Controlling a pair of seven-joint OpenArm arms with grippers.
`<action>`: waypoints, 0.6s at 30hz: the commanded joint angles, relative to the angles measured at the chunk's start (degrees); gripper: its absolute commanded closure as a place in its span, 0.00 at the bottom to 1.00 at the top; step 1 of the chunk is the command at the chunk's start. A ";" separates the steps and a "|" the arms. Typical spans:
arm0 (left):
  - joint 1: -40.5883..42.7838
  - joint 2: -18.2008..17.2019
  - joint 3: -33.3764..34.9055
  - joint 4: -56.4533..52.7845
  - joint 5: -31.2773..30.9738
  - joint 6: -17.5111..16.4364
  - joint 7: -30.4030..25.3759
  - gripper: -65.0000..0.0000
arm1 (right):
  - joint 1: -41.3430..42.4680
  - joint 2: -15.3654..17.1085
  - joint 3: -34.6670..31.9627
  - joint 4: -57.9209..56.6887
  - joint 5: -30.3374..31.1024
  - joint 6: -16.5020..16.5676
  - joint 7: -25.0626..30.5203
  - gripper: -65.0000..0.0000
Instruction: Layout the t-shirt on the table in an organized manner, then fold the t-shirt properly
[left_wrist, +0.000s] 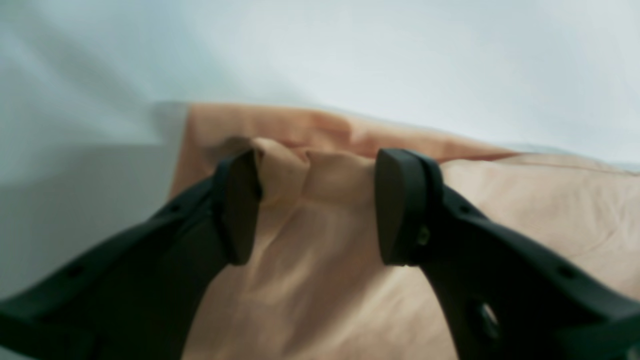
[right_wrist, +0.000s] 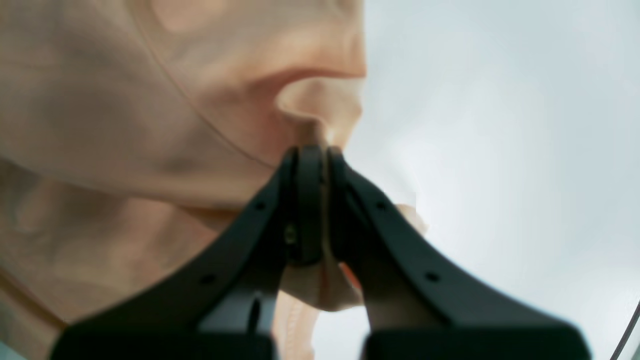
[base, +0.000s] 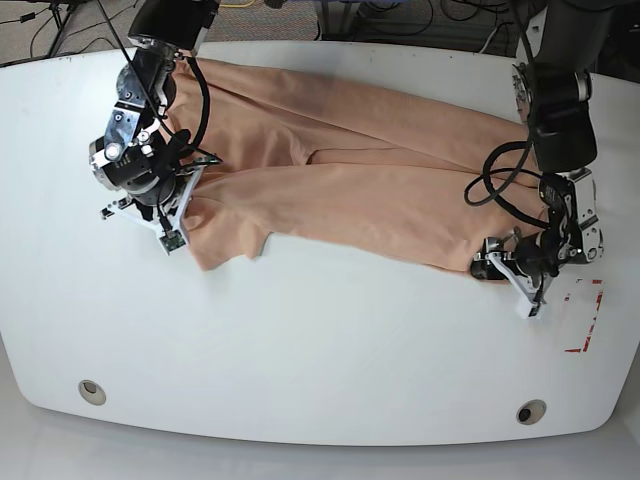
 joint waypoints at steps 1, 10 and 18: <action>-1.87 -1.23 -0.06 1.03 -0.95 -0.05 -0.85 0.62 | 1.29 0.27 0.05 0.93 0.31 -0.10 0.48 0.99; -1.87 -1.32 -0.06 1.21 -1.04 -0.14 -0.94 0.90 | 1.29 0.27 0.05 0.93 0.31 -0.10 0.48 0.99; -1.52 -1.67 -0.41 6.49 -1.04 -0.22 -0.67 0.94 | 1.37 -0.53 0.05 0.93 0.31 -0.10 0.48 0.99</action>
